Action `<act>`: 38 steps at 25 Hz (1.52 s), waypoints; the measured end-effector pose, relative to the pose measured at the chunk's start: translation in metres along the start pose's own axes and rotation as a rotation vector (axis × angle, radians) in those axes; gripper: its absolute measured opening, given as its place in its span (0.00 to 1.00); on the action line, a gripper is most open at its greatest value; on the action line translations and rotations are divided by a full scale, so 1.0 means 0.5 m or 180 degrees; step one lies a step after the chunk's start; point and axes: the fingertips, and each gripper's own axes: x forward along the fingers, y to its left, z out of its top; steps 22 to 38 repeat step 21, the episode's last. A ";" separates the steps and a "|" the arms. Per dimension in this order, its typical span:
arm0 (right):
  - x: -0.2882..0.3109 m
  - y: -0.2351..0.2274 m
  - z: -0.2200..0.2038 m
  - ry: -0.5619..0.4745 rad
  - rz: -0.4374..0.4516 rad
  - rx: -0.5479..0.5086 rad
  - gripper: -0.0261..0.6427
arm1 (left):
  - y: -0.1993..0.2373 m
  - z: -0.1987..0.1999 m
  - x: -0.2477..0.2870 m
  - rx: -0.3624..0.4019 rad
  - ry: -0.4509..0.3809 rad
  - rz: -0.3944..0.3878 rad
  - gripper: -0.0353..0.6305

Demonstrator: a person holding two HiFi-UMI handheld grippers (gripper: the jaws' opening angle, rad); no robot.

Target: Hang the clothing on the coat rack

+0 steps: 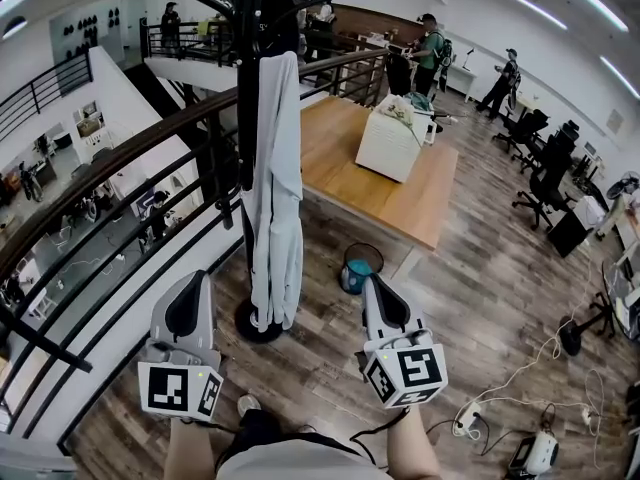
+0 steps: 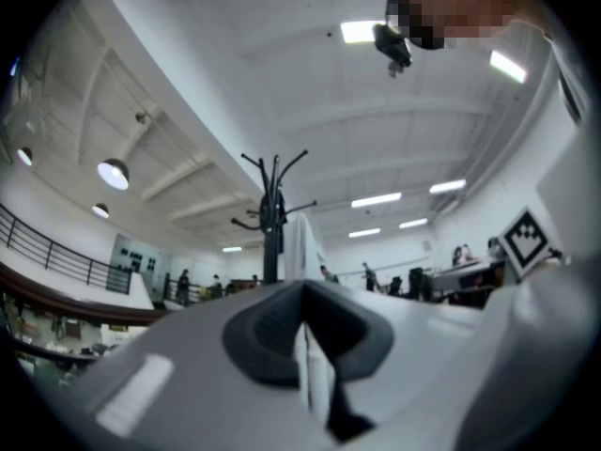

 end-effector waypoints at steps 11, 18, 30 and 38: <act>0.004 0.011 0.011 -0.0059 0.0020 -0.0012 0.04 | 0.013 0.001 -0.010 0.0012 -0.0018 0.0076 0.07; 0.012 0.019 0.016 -0.0055 0.0030 0.0003 0.04 | 0.023 0.004 -0.009 0.0010 -0.0014 0.0079 0.07; 0.012 0.024 0.019 -0.0052 0.0038 0.0005 0.04 | 0.026 0.008 -0.011 0.0014 -0.0010 0.0078 0.07; 0.012 0.024 0.019 -0.0052 0.0038 0.0005 0.04 | 0.026 0.008 -0.011 0.0014 -0.0010 0.0078 0.07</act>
